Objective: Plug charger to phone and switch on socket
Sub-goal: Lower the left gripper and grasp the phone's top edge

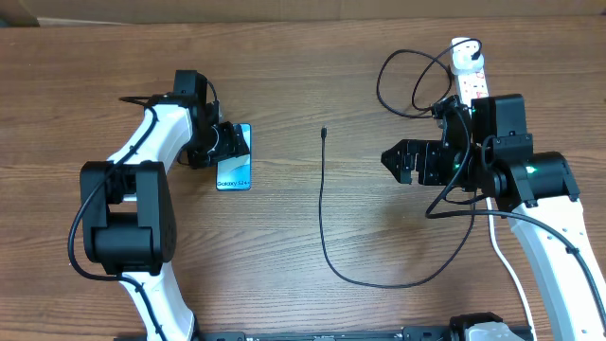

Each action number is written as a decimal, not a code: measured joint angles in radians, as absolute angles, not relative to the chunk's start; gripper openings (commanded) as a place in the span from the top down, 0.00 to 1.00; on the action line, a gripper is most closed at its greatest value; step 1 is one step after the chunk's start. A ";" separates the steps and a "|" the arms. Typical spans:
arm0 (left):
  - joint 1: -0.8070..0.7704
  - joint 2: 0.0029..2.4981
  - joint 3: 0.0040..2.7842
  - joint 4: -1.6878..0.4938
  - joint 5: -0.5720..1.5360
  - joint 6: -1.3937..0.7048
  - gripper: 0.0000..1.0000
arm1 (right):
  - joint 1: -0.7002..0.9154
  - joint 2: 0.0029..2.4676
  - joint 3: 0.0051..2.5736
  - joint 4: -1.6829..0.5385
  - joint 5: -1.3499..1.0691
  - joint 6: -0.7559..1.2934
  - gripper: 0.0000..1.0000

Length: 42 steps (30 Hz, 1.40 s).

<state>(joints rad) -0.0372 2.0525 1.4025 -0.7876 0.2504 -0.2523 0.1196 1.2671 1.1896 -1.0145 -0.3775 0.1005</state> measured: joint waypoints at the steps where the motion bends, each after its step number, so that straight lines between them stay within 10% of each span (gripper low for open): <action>1: -0.037 2.049 1.398 -0.783 0.253 -0.250 0.23 | 0.120 1.267 1.190 -1.015 -0.377 0.101 0.00; 42: -0.210 2.059 1.422 -0.765 -0.115 -0.241 0.14 | 0.120 1.275 1.190 -1.025 -0.362 0.101 0.00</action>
<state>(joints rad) -0.2096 2.0594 1.4223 -0.7650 -0.1146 -0.2405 0.1196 1.2755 1.1896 -1.0252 -0.3618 0.1009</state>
